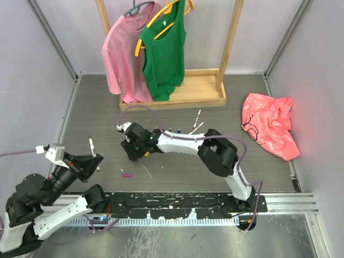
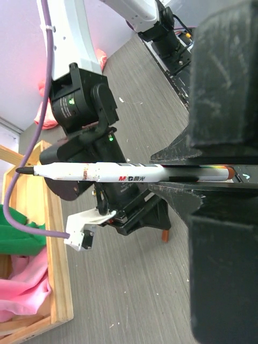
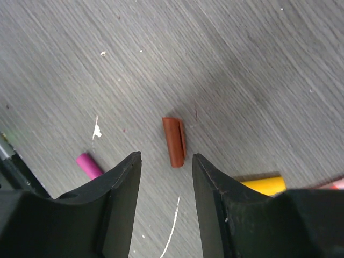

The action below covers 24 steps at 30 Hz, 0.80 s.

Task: Insert the pens into the pen caps
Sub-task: Pick up the pen cap from the center of the board.

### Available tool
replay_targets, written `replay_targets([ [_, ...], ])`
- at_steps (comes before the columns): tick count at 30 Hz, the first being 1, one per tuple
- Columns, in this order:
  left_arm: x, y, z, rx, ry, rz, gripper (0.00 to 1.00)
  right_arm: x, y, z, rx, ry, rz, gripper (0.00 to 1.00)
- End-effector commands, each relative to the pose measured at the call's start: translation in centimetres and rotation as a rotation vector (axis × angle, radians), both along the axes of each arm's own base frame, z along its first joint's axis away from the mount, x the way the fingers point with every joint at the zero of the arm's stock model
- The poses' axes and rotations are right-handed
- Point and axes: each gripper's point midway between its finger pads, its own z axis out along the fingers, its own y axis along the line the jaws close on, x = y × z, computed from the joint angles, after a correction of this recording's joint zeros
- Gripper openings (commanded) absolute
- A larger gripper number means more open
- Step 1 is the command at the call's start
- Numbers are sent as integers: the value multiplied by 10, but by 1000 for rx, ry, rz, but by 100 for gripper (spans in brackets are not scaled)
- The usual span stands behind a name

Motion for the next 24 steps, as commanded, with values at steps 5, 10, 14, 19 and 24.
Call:
replay_targets([
  [5, 1, 2, 5, -1, -40, 3, 0, 15, 14, -7, -69, -81, 44, 44],
  [10, 2, -5, 2, 22, -31, -14, 0, 16, 24, -14, -95, -93, 68, 44],
  [14, 3, -7, 2, 32, -26, -17, 0, 16, 24, -21, -154, -115, 62, 39],
  [19, 4, -4, 2, 26, -30, -4, 0, 9, 9, -35, -274, -145, 44, 37],
  [24, 4, -4, 2, 25, -29, -1, 0, -5, -4, -50, -348, -116, 59, 37],
])
